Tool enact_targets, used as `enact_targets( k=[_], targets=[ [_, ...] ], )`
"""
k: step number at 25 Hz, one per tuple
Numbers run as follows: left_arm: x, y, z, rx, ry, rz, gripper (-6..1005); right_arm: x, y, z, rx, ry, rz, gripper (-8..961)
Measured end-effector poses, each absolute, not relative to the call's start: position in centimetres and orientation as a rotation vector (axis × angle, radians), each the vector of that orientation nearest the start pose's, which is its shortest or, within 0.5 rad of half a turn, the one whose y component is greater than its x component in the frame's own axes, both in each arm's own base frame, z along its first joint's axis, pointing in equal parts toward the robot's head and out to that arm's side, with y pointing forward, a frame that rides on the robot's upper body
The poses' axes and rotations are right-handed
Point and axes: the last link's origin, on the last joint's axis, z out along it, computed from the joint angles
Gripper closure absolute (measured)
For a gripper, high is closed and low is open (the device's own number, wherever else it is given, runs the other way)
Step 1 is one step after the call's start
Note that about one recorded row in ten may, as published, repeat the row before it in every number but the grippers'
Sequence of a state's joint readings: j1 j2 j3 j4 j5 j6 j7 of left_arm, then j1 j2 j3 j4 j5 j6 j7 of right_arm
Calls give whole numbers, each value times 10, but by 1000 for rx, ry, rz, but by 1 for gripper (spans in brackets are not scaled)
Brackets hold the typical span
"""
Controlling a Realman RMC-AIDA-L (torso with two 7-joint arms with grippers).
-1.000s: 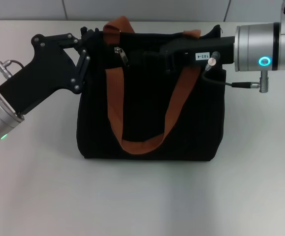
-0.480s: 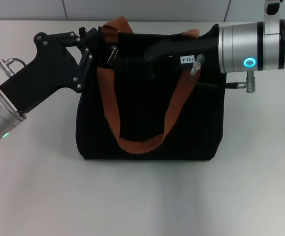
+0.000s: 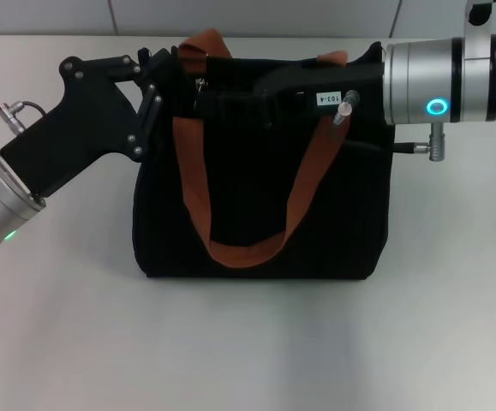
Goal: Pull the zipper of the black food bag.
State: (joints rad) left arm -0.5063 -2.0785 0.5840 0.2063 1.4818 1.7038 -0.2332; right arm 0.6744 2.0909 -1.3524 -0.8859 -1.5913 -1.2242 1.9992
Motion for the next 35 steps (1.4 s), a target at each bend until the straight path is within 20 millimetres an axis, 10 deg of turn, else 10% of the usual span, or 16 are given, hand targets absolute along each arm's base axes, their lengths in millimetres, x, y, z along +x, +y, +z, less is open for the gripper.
enact_targets(
  k=[35],
  targets=[
    [-248, 303, -5, -2063, 280, -1043, 978, 112, 372, -53, -2849, 914, 792, 744]
  ],
)
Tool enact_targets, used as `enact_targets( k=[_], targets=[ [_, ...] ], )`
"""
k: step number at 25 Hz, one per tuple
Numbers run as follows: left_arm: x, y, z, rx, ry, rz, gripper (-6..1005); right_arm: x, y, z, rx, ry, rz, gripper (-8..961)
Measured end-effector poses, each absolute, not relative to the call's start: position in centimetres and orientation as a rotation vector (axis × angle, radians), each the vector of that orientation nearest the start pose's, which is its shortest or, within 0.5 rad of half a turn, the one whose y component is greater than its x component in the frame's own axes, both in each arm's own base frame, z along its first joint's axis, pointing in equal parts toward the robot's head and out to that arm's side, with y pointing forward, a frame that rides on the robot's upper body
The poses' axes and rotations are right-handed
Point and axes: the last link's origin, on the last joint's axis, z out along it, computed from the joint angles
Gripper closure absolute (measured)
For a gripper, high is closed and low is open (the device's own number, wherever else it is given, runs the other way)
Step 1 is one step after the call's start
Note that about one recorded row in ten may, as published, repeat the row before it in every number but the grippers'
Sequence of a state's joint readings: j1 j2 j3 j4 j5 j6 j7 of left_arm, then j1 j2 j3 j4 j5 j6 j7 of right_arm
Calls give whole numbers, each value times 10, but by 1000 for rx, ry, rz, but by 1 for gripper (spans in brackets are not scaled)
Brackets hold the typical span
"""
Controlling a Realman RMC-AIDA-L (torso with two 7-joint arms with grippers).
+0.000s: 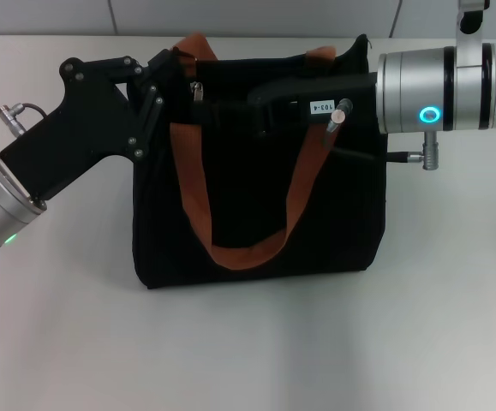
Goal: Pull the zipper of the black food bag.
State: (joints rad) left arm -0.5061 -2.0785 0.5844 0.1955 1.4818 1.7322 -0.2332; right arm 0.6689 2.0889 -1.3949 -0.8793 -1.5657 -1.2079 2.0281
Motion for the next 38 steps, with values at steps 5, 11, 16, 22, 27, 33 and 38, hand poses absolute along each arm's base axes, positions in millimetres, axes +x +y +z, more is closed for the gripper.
enact_targets(
  k=[5, 11, 16, 22, 27, 33, 38],
  targets=[
    [-247, 302, -5, -2062, 281, -1050, 978, 111, 372, -52, -2845, 919, 811, 746],
    [-248, 300, -6, -2062, 272, -1059, 978, 111, 372, -53, -2836, 944, 834, 748],
    [-247, 299, -6, -2063, 272, -1063, 978, 112, 372, -52, -2832, 946, 842, 861],
    [-248, 299, -6, -2063, 270, -1063, 977, 111, 374, -53, -2841, 942, 809, 947],
    [-248, 299, -6, -2062, 271, -1062, 977, 110, 376, -53, -2843, 933, 756, 954],
    [-249, 299, -5, -2053, 280, -1055, 977, 108, 377, -51, -2852, 902, 701, 953],
    [-248, 299, -5, -2051, 280, -1054, 977, 111, 375, -48, -2837, 900, 682, 953]
  ],
)
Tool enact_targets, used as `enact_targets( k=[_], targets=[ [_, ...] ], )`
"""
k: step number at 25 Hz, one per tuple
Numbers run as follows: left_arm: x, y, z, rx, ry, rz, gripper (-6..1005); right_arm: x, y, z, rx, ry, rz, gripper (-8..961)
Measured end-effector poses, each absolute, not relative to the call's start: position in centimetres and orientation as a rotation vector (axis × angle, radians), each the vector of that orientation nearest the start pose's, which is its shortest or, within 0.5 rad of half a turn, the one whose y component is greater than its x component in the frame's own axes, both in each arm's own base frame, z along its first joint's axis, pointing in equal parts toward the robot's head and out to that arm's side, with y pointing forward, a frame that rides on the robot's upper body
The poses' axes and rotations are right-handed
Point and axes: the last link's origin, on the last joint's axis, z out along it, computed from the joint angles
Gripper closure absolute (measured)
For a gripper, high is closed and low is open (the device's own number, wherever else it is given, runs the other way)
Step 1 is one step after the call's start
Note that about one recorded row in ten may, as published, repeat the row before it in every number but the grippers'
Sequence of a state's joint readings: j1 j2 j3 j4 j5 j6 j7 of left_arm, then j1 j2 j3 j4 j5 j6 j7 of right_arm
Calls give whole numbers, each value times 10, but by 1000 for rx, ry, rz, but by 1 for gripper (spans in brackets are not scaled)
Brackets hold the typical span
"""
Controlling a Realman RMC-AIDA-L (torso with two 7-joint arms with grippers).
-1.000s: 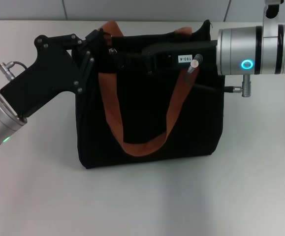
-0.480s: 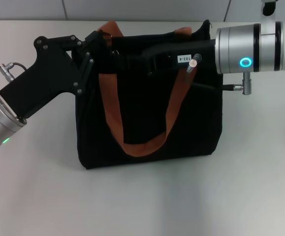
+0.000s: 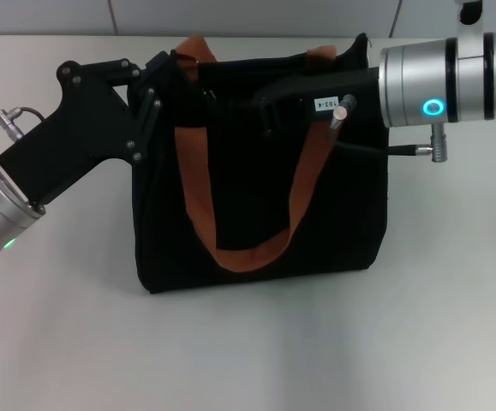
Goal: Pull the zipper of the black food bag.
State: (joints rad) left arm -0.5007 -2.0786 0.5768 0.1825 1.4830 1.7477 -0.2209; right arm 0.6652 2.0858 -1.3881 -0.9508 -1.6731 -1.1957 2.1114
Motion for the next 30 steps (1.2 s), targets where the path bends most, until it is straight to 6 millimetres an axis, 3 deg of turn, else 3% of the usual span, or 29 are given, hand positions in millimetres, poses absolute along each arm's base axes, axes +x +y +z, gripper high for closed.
enact_targets(
  k=[30],
  targets=[
    [-255, 302, 1, -2012, 248, -1023, 977, 119, 371, -22, -2792, 857, 761, 952]
  ],
)
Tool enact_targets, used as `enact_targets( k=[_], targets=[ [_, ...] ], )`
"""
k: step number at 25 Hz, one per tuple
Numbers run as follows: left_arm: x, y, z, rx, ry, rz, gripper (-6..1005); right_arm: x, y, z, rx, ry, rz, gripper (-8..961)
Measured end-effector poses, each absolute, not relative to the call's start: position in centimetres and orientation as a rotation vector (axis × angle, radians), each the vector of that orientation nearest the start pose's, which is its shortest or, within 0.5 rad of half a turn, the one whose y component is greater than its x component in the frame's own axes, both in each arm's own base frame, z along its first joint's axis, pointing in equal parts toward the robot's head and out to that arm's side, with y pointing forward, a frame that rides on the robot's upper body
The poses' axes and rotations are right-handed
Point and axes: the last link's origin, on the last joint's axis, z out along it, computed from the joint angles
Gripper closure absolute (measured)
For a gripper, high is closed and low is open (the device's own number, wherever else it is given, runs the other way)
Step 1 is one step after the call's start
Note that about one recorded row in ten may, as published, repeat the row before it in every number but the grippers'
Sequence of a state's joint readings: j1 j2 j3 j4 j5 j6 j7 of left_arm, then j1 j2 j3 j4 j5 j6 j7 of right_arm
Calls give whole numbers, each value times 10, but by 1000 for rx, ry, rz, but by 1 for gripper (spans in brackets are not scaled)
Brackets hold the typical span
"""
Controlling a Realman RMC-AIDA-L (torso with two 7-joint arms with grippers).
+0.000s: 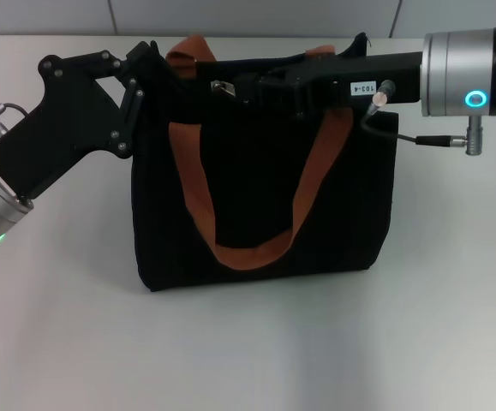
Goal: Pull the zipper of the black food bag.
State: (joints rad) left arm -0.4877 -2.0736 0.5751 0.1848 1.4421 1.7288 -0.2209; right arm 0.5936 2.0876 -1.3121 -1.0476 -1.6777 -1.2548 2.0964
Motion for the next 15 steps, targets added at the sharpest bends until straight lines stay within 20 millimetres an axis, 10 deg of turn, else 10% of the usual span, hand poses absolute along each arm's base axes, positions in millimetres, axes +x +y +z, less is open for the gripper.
enact_targets(
  k=[15],
  targets=[
    [-257, 302, 3, -2001, 247, -1016, 976, 124, 371, -14, -2759, 885, 775, 948]
  ],
)
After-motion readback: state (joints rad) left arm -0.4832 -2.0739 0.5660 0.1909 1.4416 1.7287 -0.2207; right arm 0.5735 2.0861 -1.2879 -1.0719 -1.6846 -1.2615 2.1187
